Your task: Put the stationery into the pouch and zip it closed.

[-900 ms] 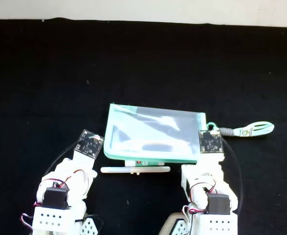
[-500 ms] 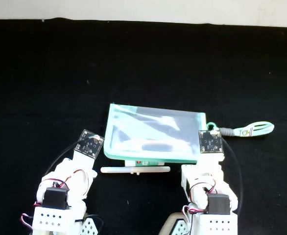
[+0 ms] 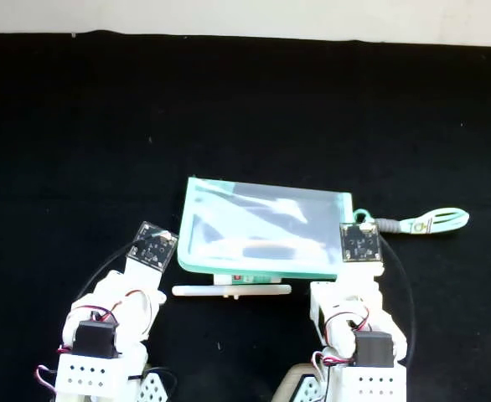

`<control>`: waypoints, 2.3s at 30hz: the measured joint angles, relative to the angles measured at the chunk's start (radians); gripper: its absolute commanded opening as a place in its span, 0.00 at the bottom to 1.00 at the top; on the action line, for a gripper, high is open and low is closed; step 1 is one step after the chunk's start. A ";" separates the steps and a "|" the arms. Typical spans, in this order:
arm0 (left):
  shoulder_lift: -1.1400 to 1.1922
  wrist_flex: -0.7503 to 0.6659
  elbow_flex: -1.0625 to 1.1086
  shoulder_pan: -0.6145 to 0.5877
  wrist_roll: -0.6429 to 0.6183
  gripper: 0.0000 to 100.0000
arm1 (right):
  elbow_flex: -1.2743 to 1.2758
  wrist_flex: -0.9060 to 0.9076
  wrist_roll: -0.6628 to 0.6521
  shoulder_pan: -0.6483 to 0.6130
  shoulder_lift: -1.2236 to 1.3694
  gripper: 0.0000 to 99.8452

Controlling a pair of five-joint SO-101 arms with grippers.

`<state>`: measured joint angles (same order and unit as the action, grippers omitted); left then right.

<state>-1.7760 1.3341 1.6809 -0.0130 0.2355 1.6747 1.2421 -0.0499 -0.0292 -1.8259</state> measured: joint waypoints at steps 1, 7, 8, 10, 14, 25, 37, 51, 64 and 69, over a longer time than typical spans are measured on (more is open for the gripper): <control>0.000 0.000 0.000 0.000 0.000 0.01 | 0.000 0.000 0.000 0.000 0.000 0.06; 0.000 0.000 0.000 0.000 0.000 0.01 | 0.000 0.000 0.000 0.000 0.000 0.06; 0.000 0.000 0.000 0.000 0.000 0.01 | 0.000 0.000 0.000 0.000 0.000 0.06; 0.000 0.000 0.000 0.000 0.000 0.01 | 0.000 0.000 0.000 0.000 0.000 0.06; 0.000 0.000 0.000 0.000 0.000 0.01 | 0.000 0.000 0.000 0.000 0.000 0.06; 0.000 0.000 0.000 0.000 0.000 0.01 | 0.000 0.000 0.000 0.000 0.000 0.06; 0.000 0.000 0.000 0.000 0.000 0.01 | 0.000 0.000 0.000 0.000 0.000 0.06; 0.000 0.000 0.000 0.000 0.000 0.01 | 0.000 0.000 0.000 0.000 0.000 0.06; 0.000 0.000 0.000 0.006 0.000 0.01 | 0.000 0.000 0.000 0.000 0.000 0.06; 0.000 -0.055 0.000 0.006 0.002 0.01 | 0.000 0.000 0.000 0.000 0.000 0.06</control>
<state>-1.7760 1.2789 1.6809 -0.0069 0.2371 1.6747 1.2421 -0.0499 -0.0292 -1.8259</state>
